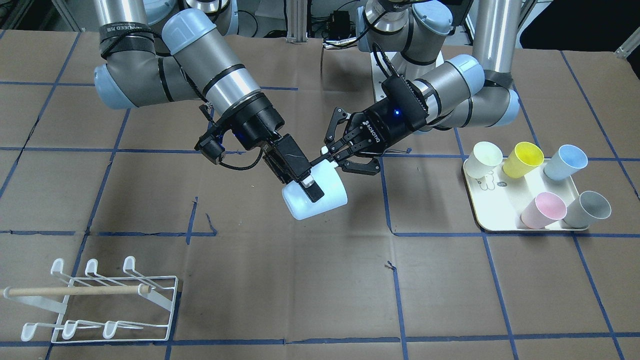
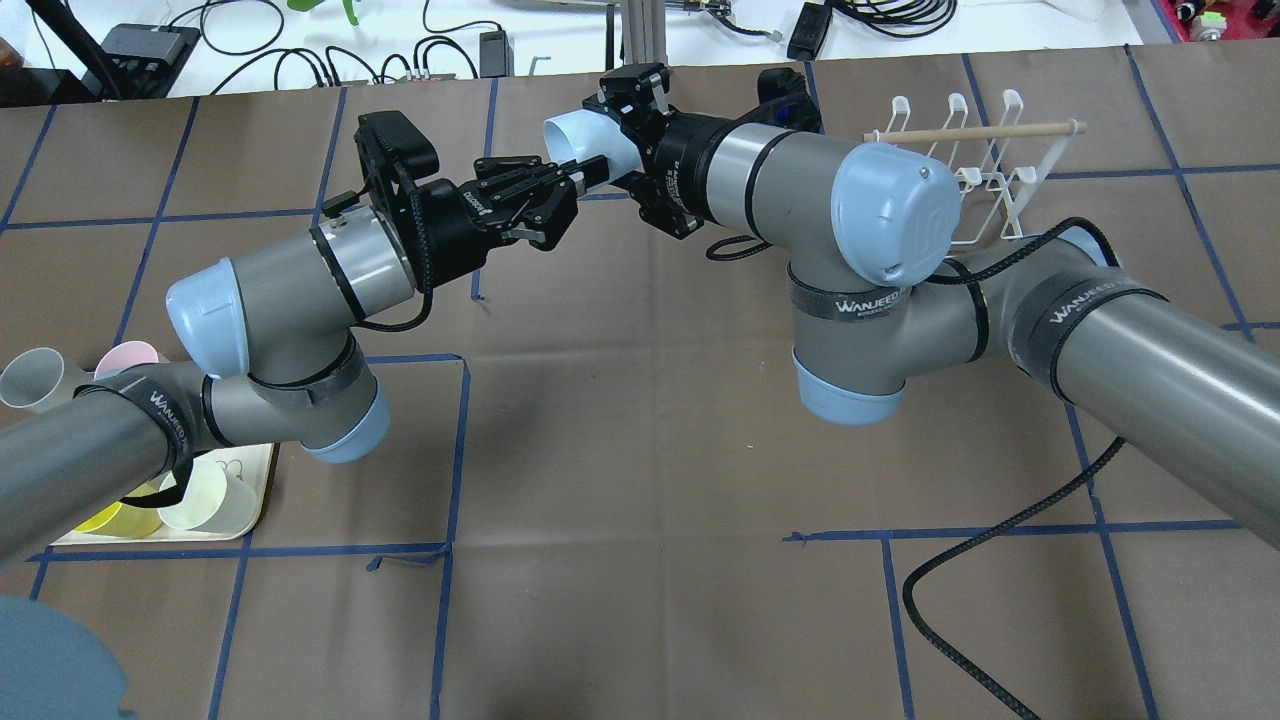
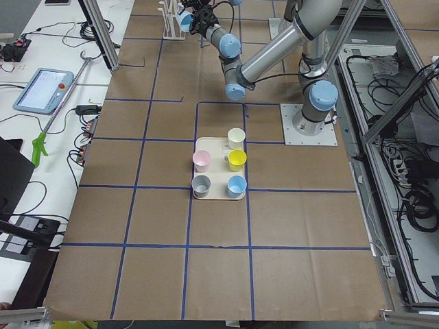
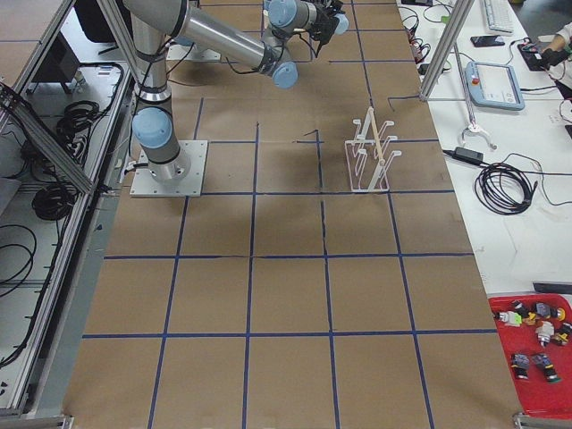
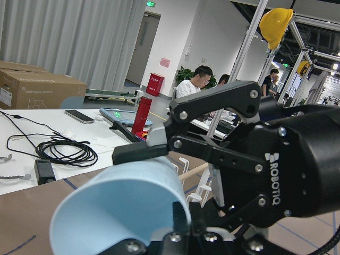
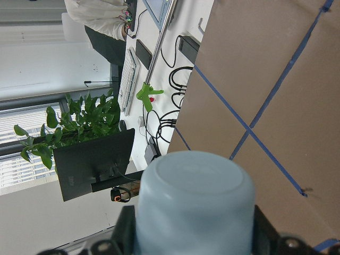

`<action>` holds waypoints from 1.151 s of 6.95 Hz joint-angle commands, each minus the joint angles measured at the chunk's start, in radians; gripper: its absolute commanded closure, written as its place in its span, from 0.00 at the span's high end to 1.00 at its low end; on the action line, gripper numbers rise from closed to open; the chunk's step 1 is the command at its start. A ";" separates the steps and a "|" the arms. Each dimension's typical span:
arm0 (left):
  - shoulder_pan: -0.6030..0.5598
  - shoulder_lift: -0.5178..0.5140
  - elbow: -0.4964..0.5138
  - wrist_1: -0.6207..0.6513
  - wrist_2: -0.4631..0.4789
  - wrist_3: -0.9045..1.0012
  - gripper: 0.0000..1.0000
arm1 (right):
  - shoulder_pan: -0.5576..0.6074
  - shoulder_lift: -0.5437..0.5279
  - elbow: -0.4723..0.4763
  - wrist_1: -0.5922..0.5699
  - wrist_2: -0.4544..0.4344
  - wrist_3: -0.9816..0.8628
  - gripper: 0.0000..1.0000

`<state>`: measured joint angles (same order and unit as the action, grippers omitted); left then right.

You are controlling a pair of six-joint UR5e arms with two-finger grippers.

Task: Transfer IKEA cup to right arm and place on rack

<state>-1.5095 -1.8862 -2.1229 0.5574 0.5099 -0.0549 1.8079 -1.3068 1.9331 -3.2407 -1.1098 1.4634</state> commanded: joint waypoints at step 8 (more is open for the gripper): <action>0.059 0.051 -0.012 -0.001 0.042 -0.017 0.98 | -0.036 0.004 -0.010 -0.002 -0.005 -0.106 0.44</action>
<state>-1.4860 -1.8583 -2.1271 0.5591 0.5552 -0.0720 1.7911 -1.3024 1.9244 -3.2434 -1.1131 1.4232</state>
